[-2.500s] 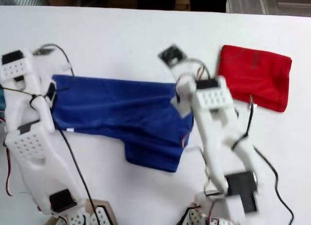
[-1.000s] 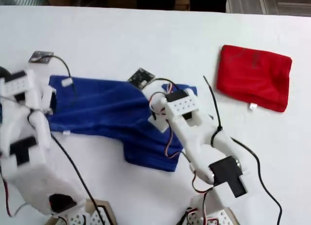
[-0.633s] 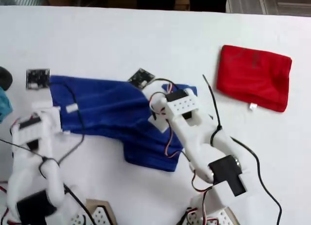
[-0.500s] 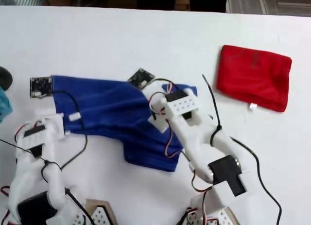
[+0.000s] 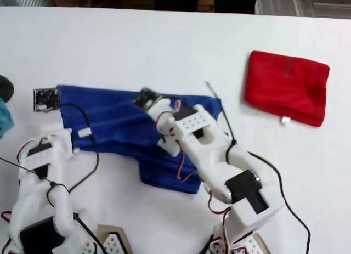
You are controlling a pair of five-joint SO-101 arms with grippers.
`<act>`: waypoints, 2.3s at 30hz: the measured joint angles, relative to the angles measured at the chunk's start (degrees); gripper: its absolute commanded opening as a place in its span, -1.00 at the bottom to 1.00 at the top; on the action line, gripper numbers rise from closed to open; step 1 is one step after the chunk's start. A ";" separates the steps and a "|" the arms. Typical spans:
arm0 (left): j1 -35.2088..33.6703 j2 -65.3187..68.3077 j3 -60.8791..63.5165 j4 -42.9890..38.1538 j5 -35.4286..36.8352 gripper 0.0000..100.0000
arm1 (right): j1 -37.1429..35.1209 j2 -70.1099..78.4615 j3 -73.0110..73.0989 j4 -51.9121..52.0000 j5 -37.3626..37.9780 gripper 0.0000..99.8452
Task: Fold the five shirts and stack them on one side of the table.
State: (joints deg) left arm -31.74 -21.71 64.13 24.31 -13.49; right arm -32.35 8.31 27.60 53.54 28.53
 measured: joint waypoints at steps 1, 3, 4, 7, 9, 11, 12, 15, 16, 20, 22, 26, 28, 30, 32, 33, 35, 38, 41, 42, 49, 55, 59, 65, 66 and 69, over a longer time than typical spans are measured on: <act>0.09 0.00 0.00 -0.09 0.00 -0.95 | -0.62 0.00 -0.18 1.32 0.00 -0.96; 0.09 0.00 0.00 -0.09 0.00 -0.95 | -1.85 -0.70 -0.18 3.96 0.00 -0.96; 0.00 0.00 0.00 -0.09 0.00 -0.95 | -2.37 -1.58 -0.18 5.71 0.00 -0.96; 0.00 0.00 0.00 -0.09 0.00 -0.95 | -3.60 -4.84 -0.18 10.46 0.00 -0.96; 0.09 0.00 0.00 -0.09 0.00 -0.95 | -4.22 -6.86 -0.18 13.10 0.00 -0.96; 0.09 0.00 0.00 -0.09 0.00 -0.95 | -4.40 -8.62 -0.18 13.89 0.00 -0.96; 0.00 0.00 0.00 -0.09 0.00 -0.95 | -4.31 -9.23 -0.18 13.71 0.00 -0.96; 0.09 0.00 0.00 -0.09 0.00 -0.95 | -2.90 -9.67 -0.09 8.44 0.00 -0.96; 0.09 0.00 0.00 -0.09 0.00 -0.95 | -2.73 -9.67 0.18 5.45 0.00 -0.96; 0.09 0.00 0.00 -0.09 0.00 -0.95 | -3.08 -6.24 0.97 -6.59 0.00 -0.96; 0.09 0.00 0.00 -0.09 0.00 -0.95 | -2.64 -3.87 0.97 -9.41 -0.09 -0.96; 0.09 0.00 0.00 -0.09 0.00 -0.95 | -2.73 -1.14 1.14 -7.47 -0.09 -0.96; 0.09 0.00 0.00 -0.09 0.00 -0.95 | -3.52 -1.23 1.14 -3.69 -0.09 -0.96; 0.00 0.00 0.00 -0.09 0.00 -0.95 | -4.31 -2.11 1.14 0.26 -0.09 -0.96; 0.00 0.00 0.00 -0.09 0.00 -0.95 | -5.19 -5.19 1.23 4.40 -0.18 -0.96; 0.09 0.00 0.00 -0.09 0.00 -0.95 | -5.71 -7.12 1.32 6.42 -0.18 -0.96; 0.09 0.00 0.00 -0.09 0.00 -0.95 | -7.03 -10.81 2.46 8.79 -0.09 -0.96; 0.09 0.00 0.00 -0.09 0.00 -0.95 | -9.05 -14.77 6.07 9.41 0.00 -0.96; 0.09 0.00 0.00 -0.09 0.00 -0.95 | -9.76 -17.05 9.85 8.53 0.00 -0.96; 0.09 0.00 0.00 -0.09 0.00 -0.95 | -9.49 -17.58 10.64 8.26 0.00 -0.96; 0.00 0.00 0.00 -0.09 0.00 -0.95 | -3.87 -21.80 11.25 5.63 0.00 -0.96; 0.09 0.00 0.00 -0.09 0.00 -0.95 | 9.32 -22.07 11.96 -5.54 -0.09 -0.96; 0.09 0.00 0.00 -0.09 0.00 -0.95 | 12.22 -20.40 12.40 -9.85 -0.09 -0.96; 0.09 0.00 0.00 -0.09 0.00 -0.95 | 12.75 -6.51 8.35 -14.59 -0.09 -0.96; 0.09 0.00 0.00 -0.09 0.00 -0.95 | 12.75 -3.60 6.07 -14.24 -0.09 -0.96; 0.00 0.00 0.00 -0.09 0.00 -0.95 | 14.07 5.01 -3.87 -9.58 -0.09 -0.96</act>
State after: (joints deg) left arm -31.74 -21.71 64.13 24.22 -13.49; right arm -18.29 13.32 23.74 43.96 28.44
